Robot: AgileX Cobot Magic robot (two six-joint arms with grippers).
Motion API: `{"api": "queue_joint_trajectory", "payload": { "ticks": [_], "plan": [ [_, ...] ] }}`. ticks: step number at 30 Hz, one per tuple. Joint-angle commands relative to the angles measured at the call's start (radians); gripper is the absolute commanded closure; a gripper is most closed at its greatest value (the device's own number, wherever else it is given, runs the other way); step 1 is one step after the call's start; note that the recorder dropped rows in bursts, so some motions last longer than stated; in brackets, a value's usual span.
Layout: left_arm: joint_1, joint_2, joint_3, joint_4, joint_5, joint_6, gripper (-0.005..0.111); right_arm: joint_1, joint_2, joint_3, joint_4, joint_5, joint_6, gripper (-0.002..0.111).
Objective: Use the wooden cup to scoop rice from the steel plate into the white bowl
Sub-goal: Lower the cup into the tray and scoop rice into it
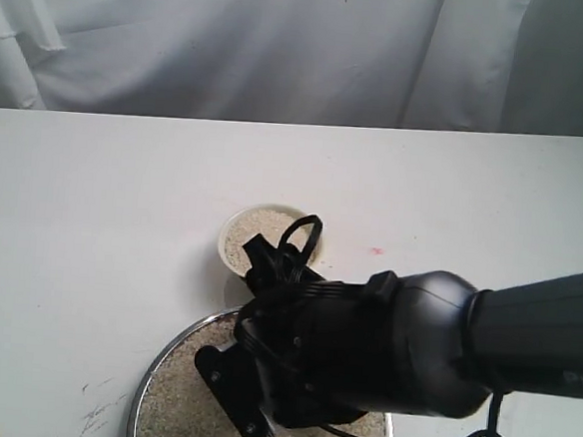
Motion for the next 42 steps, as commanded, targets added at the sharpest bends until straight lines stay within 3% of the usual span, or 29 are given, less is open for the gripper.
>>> {"api": "queue_joint_trajectory", "payload": {
  "ticks": [1, 11, 24, 30, 35, 42],
  "plan": [
    [-0.002, -0.005, 0.005, -0.001, -0.006, -0.003, 0.107, 0.026, 0.013, -0.008, -0.011, 0.006, -0.082, 0.108],
    [-0.002, -0.005, 0.005, -0.001, -0.006, -0.003, 0.107, 0.08, 0.013, -0.008, 0.141, -0.001, -0.214, 0.108],
    [-0.002, -0.005, 0.005, -0.001, -0.006, -0.003, 0.107, 0.083, 0.016, -0.008, 0.495, -0.008, -0.309, 0.108],
    [-0.002, -0.005, 0.005, -0.001, -0.006, -0.003, 0.107, 0.083, 0.018, -0.008, 0.57, -0.047, -0.315, 0.108],
    [-0.002, -0.005, 0.005, -0.001, -0.006, -0.003, 0.107, 0.041, 0.018, -0.008, 0.703, -0.099, -0.315, 0.108],
    [-0.002, -0.005, 0.005, -0.001, -0.006, -0.003, 0.107, 0.002, 0.018, -0.008, 0.739, -0.206, -0.319, 0.108]
  ]
}}
